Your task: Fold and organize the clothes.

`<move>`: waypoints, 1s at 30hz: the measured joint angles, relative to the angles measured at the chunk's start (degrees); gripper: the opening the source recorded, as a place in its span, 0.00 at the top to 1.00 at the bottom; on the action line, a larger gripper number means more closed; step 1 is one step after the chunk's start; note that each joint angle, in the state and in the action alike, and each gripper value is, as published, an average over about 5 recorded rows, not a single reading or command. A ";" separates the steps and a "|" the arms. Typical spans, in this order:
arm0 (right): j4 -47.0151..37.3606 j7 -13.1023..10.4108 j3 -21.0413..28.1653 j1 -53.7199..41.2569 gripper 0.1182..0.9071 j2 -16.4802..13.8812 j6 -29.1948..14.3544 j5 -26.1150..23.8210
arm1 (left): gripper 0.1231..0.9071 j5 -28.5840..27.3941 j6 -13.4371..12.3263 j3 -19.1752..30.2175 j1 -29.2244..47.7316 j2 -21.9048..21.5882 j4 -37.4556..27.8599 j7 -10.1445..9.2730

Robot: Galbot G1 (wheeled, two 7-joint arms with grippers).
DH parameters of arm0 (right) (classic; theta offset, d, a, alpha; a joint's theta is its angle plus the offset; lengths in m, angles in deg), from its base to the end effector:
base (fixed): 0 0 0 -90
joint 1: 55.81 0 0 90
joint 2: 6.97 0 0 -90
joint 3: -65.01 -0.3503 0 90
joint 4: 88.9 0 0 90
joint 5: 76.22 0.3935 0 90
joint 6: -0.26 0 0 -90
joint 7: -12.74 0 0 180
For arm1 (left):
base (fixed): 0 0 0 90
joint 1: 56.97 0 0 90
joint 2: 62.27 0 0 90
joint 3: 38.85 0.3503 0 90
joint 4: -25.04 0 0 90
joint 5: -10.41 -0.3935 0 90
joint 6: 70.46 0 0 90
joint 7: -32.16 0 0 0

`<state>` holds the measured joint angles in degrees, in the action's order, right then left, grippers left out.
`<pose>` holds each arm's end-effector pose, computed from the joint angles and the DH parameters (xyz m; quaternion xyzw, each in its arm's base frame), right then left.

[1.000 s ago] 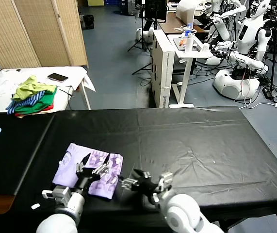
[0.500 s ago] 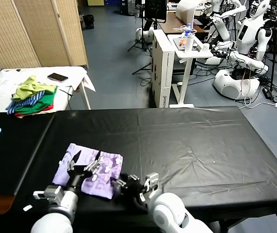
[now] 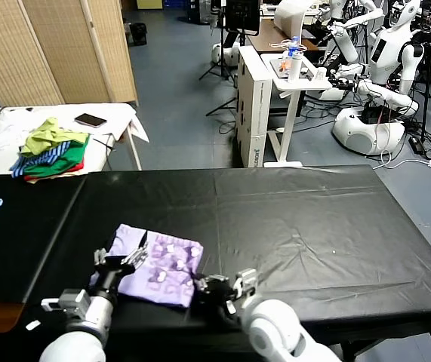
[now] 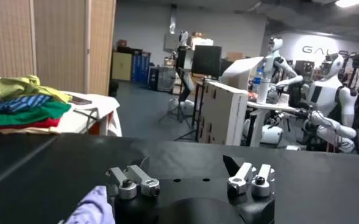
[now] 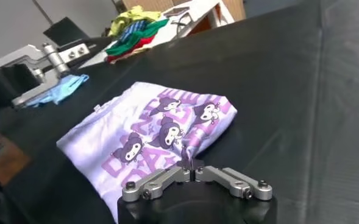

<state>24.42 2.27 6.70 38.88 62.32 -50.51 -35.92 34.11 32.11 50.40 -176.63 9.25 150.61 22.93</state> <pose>0.2861 0.1088 -0.2734 0.2975 -0.8951 -0.0782 0.3227 0.2218 0.0425 -0.2573 -0.0168 -0.9955 0.0502 0.0790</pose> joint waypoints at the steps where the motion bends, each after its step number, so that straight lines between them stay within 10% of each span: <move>1: 0.66 0.22 -1.04 0.27 0.97 -0.78 0.94 -0.57 | 0.00 0.06 -0.04 -0.17 0.01 -0.03 -0.11 -0.03; 16: 3.29 3.18 -11.50 1.07 0.96 -6.84 2.97 -5.41 | 0.00 0.17 -0.77 -1.30 -0.92 0.31 -0.49 -0.39; 30: 8.94 5.12 -16.39 7.07 0.05 -9.63 2.41 -6.14 | 0.00 4.48 -6.12 -0.98 -2.35 -2.35 -0.17 -0.49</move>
<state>33.36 7.39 -9.69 45.94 52.69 -48.10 -42.06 38.58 26.00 49.42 -178.98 6.89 150.44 22.45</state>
